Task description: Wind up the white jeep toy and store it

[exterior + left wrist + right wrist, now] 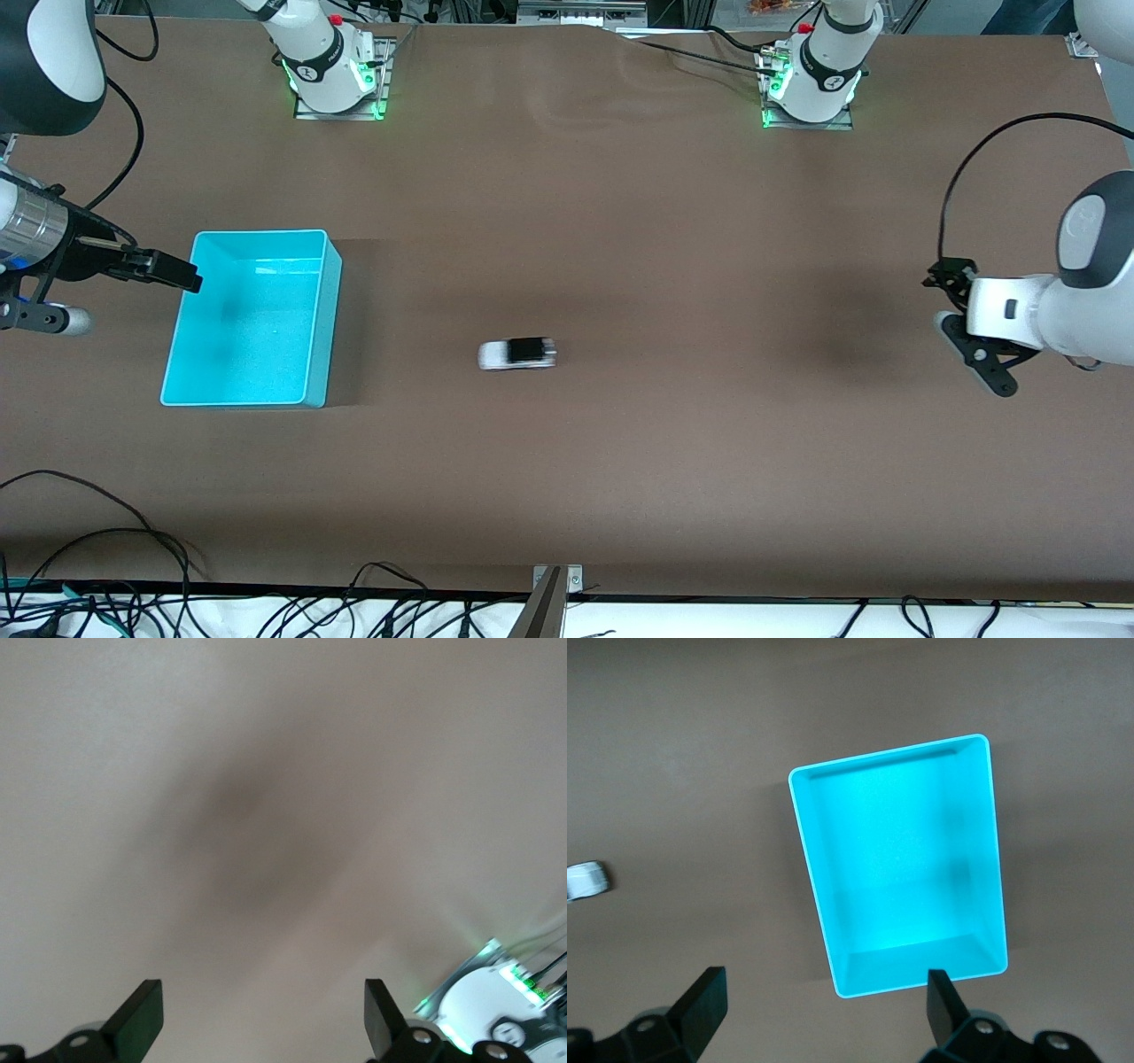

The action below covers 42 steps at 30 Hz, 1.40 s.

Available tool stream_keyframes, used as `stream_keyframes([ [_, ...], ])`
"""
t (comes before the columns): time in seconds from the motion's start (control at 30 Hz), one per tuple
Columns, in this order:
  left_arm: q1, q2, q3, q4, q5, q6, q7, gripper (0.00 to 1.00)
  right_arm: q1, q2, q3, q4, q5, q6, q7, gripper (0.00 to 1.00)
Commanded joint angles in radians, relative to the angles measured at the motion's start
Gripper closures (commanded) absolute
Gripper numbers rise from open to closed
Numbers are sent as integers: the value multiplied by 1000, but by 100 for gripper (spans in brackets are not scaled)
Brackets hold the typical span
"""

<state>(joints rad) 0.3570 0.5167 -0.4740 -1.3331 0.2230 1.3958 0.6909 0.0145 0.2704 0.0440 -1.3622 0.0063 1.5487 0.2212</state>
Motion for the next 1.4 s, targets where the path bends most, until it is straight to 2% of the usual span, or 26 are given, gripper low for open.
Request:
stream_keyframes([
  [0.0,5,-6,-43,18,-31,-27,-128,0,-4,-11,2,-8,17,8,-3,0],
  [0.17,4,-21,-52,18,-73,-31,-231,0,-4,-11,2,-9,17,8,-3,0],
  [0.53,-3,-23,-52,18,-74,-37,-260,0,-10,-3,0,-9,17,16,-17,0],
  [0.8,-4,-43,-55,18,-73,-46,-444,0,-2,13,5,-8,14,24,-39,0],
  [1.17,-29,-50,-46,26,-68,-69,-560,0,47,38,8,-9,14,85,-411,0],
  [1.37,-24,-50,-46,89,-74,-69,-764,0,68,78,8,-11,15,106,-600,0],
])
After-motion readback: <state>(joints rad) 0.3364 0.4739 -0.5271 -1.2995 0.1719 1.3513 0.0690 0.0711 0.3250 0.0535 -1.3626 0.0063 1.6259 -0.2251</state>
